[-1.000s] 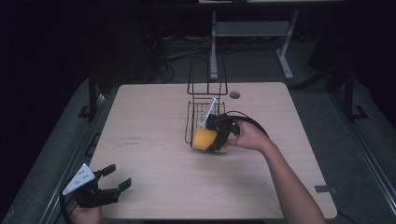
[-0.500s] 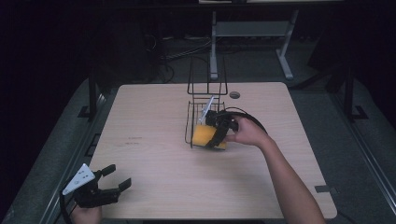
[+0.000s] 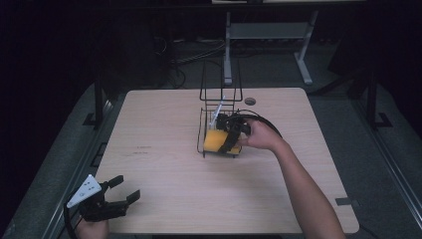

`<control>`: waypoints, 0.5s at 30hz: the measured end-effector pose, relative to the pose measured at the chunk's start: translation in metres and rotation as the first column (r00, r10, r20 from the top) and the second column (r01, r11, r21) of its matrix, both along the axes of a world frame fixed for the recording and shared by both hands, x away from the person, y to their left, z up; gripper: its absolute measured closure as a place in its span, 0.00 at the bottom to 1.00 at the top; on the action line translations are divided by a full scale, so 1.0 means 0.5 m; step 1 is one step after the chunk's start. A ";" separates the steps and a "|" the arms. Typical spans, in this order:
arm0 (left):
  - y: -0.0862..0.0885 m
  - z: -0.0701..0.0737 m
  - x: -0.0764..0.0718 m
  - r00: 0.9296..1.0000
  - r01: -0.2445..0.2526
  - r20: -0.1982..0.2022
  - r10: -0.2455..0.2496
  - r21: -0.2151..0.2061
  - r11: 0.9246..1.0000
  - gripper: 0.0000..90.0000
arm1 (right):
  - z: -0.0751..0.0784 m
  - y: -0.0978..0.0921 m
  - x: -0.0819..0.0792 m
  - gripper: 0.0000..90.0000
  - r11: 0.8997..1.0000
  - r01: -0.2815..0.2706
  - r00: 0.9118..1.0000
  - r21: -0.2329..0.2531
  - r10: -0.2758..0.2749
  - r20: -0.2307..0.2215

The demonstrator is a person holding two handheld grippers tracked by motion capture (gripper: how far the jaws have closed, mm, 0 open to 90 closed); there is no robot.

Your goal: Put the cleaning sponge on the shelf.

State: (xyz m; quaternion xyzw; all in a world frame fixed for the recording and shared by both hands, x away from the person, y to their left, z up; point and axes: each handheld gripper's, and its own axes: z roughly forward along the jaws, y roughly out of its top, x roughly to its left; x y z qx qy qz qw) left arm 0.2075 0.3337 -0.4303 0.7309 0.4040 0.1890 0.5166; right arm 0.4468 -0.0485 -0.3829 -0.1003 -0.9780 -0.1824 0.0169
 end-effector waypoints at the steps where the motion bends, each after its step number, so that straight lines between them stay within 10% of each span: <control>1: 0.000 0.000 0.000 1.000 0.000 0.000 0.000 0.000 1.000 0.14 | 0.000 0.000 0.000 0.24 1.000 0.000 1.000 0.000 0.000 0.000; 15: -0.001 0.000 0.002 1.000 0.004 -0.002 -0.004 0.005 1.000 0.14 | -0.007 0.003 0.055 0.24 0.999 0.035 0.999 0.004 -0.035 -0.021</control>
